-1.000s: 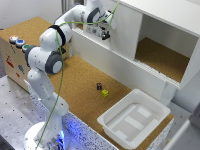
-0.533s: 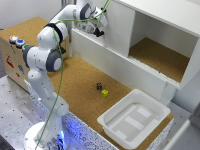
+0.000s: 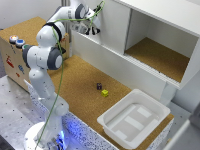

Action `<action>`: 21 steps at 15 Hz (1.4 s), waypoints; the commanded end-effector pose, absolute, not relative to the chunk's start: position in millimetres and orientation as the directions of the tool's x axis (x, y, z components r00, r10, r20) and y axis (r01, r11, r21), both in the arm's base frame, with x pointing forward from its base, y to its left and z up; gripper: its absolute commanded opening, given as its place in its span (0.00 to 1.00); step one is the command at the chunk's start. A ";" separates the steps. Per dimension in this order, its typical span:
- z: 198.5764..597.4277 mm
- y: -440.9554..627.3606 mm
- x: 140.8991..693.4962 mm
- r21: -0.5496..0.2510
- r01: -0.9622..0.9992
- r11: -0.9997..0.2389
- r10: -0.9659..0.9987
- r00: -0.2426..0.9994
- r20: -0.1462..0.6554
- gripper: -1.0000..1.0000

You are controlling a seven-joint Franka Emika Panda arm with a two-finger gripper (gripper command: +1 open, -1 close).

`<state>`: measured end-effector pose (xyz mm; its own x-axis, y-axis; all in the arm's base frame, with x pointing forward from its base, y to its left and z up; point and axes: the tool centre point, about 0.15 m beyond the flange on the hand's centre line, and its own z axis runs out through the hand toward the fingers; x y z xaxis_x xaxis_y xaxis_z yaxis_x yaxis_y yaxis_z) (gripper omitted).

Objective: Move the door to the left side

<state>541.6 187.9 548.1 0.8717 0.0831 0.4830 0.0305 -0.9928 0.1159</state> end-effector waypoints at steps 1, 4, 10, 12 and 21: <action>560.0 209.9 515.7 0.144 -0.031 -0.989 0.052 0.842 0.537 1.00; 558.6 201.7 499.0 0.136 -0.058 -0.989 0.023 0.847 0.530 1.00; 545.7 176.9 465.2 0.102 -0.113 -0.988 -0.048 0.867 0.496 1.00; 525.1 181.5 454.9 0.079 -0.088 -0.993 -0.043 0.889 0.455 1.00; 453.1 212.2 424.9 -0.011 0.005 -1.000 0.002 0.962 0.272 1.00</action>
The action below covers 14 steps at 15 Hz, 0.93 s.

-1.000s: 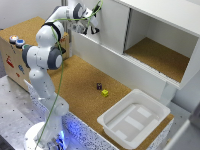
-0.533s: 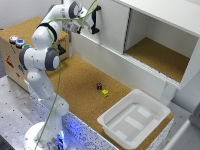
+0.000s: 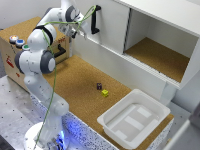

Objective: Move the door to the left side

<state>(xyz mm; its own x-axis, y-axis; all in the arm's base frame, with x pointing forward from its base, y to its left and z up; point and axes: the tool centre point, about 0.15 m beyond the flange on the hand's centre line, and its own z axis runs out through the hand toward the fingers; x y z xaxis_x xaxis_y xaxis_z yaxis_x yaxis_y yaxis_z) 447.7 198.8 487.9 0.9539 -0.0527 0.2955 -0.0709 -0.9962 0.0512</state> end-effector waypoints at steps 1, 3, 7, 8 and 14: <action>450.6 223.0 423.7 -0.010 0.039 -0.999 0.035 0.966 0.254 1.00; 450.1 248.6 421.9 -0.001 0.133 -0.991 0.130 0.966 0.224 1.00; 454.3 326.2 414.2 -0.043 0.430 -0.902 0.417 0.891 0.180 1.00; 457.8 346.3 412.0 -0.057 0.499 -0.864 0.483 0.857 0.180 1.00; 496.9 468.1 386.0 -0.076 0.845 -0.530 0.825 0.534 0.186 1.00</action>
